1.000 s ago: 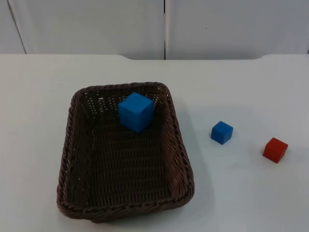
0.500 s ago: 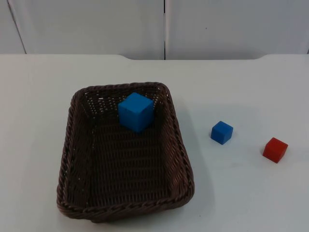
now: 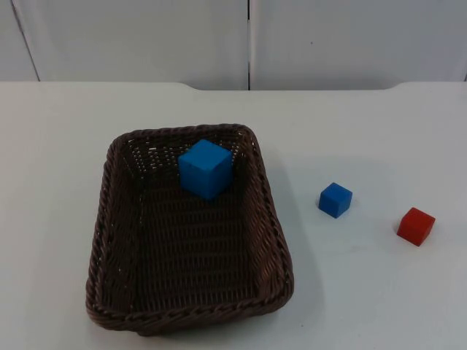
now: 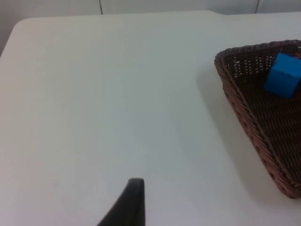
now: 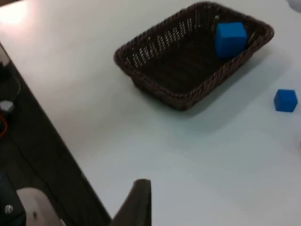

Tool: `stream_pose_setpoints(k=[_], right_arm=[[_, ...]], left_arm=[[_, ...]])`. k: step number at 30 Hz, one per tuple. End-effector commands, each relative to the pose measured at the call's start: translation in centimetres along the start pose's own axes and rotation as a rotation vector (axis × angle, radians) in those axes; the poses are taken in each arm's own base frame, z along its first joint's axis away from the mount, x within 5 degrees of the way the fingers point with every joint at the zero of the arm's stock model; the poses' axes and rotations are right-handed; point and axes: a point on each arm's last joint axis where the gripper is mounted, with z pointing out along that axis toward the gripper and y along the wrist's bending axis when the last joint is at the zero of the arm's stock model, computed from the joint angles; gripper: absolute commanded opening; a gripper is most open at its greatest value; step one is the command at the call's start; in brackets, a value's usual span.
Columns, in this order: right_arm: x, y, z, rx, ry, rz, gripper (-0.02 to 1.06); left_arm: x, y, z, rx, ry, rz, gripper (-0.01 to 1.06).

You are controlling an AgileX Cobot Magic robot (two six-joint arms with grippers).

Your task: Pick up the basket with the left hand and place the largest block into the basket with the right hand.

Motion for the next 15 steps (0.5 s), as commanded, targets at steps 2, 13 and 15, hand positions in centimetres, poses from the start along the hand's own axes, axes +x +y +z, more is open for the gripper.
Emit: stream_pose_setpoints(k=[2,13,15], right_arm=[[-0.04,0.19,0.14,-0.021,-0.018,-0.020,0.88],[-0.04,0.18,0.14,-0.019,-0.018,-0.020,0.88],[-0.04,0.18,0.14,-0.019,-0.018,-0.020,0.88]], left_arm=[[0.07,0.02,0.04,-0.002,-0.003,0.001,1.05],[0.08,-0.15,0.03,0.017,-0.003,0.016,1.05],[0.08,-0.15,0.03,0.017,-0.003,0.016,1.05]])
